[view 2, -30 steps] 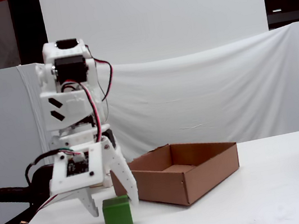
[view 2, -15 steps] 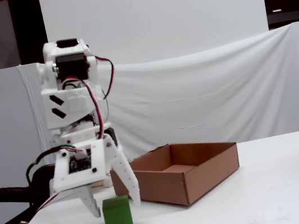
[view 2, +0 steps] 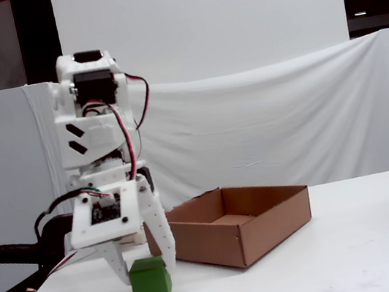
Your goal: Grasp a green cube and put it in a box.
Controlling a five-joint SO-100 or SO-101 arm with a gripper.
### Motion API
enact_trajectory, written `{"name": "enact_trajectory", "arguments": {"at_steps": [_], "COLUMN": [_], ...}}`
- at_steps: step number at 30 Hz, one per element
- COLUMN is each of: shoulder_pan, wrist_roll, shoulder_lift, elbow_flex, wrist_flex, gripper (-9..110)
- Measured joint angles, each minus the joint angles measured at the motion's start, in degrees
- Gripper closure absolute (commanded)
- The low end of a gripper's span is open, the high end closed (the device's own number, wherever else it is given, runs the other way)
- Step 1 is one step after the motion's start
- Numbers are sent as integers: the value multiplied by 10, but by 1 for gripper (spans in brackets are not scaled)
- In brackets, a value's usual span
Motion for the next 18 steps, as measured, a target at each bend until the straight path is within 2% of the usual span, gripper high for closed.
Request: {"name": "enact_trajectory", "arguments": {"at_steps": [7,18], "shoulder_pan": [-2,-5], "wrist_roll": [0,0], "shoulder_lift": [0,1], "elbow_flex": [6,11], "wrist_flex": [-11,-11], "gripper": [82,87]}}
